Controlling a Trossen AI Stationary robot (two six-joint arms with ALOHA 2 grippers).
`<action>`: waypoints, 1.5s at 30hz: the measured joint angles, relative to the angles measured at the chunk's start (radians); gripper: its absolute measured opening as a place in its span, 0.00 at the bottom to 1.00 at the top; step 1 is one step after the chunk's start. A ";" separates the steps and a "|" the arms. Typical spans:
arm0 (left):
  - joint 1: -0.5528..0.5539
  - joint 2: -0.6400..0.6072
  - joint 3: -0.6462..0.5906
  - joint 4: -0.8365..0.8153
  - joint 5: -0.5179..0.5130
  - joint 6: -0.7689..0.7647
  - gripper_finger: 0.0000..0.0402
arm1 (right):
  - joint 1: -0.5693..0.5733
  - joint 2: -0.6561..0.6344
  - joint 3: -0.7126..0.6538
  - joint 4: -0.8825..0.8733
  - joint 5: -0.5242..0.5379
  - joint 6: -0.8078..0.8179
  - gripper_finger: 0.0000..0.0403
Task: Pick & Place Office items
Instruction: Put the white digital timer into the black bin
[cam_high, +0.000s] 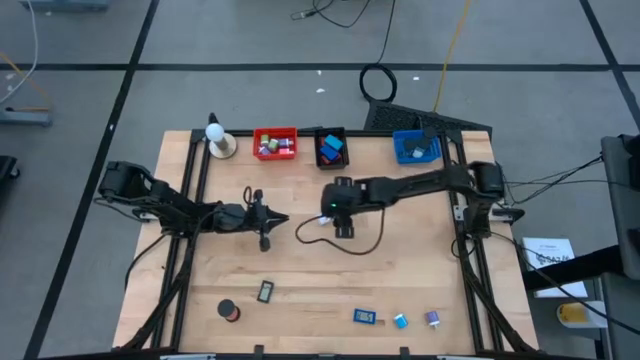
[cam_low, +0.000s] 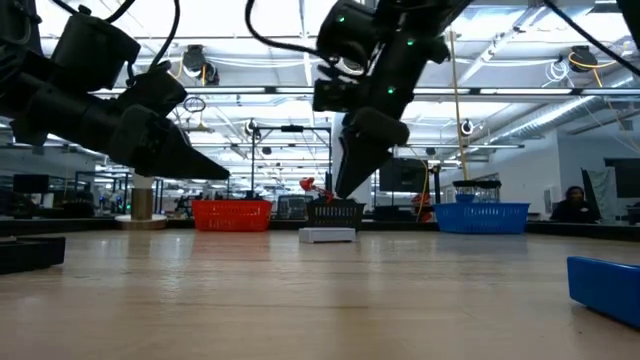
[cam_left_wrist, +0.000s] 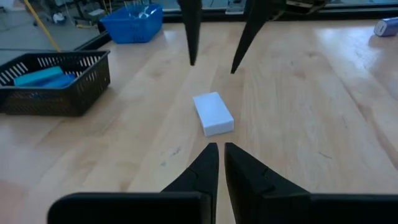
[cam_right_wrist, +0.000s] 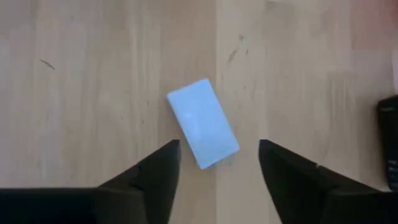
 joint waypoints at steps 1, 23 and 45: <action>0.000 0.000 0.001 -0.005 0.000 -0.001 0.09 | -0.005 0.015 0.014 -0.004 -0.012 -0.011 0.55; 0.000 0.000 0.000 -0.009 -0.001 0.004 0.09 | -0.075 0.163 0.045 0.071 -0.144 -0.107 0.58; 0.000 0.000 0.000 -0.009 -0.001 -0.002 0.09 | -0.152 0.025 0.045 0.011 -0.057 0.045 0.40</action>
